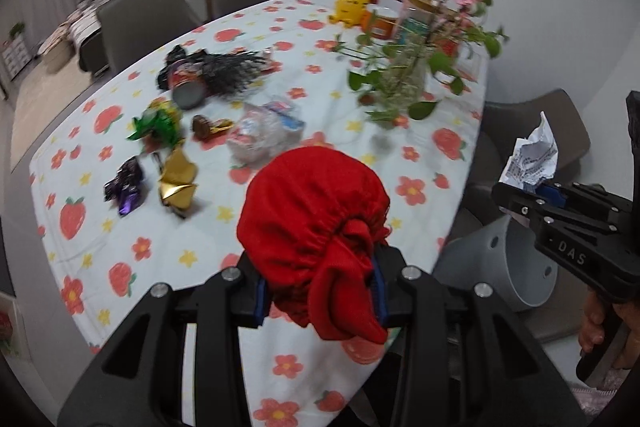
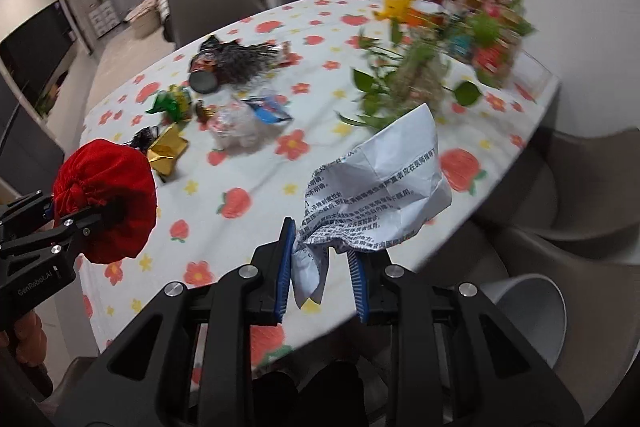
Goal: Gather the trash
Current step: 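Carry both items to the grey bin and open both tools to drop them, then move both tools back over the table, then grasp the gold ribbon wrapper with the left tool while the right tool grasps the plastic-wrapped cup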
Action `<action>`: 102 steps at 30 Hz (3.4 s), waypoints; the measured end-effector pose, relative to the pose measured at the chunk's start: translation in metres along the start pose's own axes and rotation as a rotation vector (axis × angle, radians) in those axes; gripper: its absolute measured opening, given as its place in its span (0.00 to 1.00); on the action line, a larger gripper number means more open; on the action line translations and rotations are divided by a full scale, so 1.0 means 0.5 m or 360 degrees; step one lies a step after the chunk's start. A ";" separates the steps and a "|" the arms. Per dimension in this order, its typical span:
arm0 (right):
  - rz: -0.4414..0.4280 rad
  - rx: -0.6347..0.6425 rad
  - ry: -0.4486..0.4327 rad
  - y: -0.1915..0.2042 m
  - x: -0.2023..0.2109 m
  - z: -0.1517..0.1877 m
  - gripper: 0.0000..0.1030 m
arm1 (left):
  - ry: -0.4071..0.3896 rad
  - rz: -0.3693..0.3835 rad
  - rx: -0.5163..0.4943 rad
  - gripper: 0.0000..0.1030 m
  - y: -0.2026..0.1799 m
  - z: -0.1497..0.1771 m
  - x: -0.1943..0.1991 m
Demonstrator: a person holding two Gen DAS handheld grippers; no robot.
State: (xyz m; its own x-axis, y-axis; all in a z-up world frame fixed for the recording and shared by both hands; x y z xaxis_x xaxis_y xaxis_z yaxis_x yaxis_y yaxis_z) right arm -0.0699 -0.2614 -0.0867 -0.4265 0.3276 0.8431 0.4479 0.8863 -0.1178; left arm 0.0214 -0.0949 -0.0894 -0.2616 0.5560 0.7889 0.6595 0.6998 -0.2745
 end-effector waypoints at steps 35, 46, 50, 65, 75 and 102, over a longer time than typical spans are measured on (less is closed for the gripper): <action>0.0334 -0.0567 0.0261 -0.587 -0.018 0.260 0.55 | 0.0536 0.0614 -0.0618 0.70 -0.651 0.029 -0.385; 0.0174 -0.0325 0.0147 -0.431 -0.010 0.170 0.55 | 0.0355 0.0396 -0.0434 0.70 -0.472 0.003 -0.283; 0.0051 -0.0146 0.0074 -0.317 -0.010 0.113 0.55 | 0.0249 0.0247 -0.0275 0.70 -0.347 -0.001 -0.210; -0.0393 0.0458 -0.0123 0.172 -0.008 -0.042 0.55 | -0.0107 -0.0287 0.0319 0.70 0.116 0.038 0.045; -0.0457 0.0634 -0.0197 0.308 -0.047 -0.161 0.57 | -0.0150 -0.0424 0.0486 0.70 0.248 0.010 0.061; -0.0516 0.1036 0.0057 0.468 -0.444 -0.240 0.63 | 0.0146 -0.0497 0.0839 0.41 0.468 -0.021 -0.265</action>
State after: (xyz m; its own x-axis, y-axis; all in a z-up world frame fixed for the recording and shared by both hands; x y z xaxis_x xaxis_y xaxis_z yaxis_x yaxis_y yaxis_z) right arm 0.2239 -0.1662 -0.2381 -0.4276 0.0143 0.9038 -0.2598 0.9557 -0.1381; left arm 0.2181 -0.0094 -0.2523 -0.3089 0.2650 0.9135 0.1187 0.9636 -0.2394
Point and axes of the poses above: each gripper's, at about its wrist camera, not at the fingertips, and x roughly against the way its jaws point, y to its left, z to its underside, the point moved 1 cm from there along -x, roughly the way its jaws point, and after that the axes turned 9 degrees about z, right-handed, at the moved point
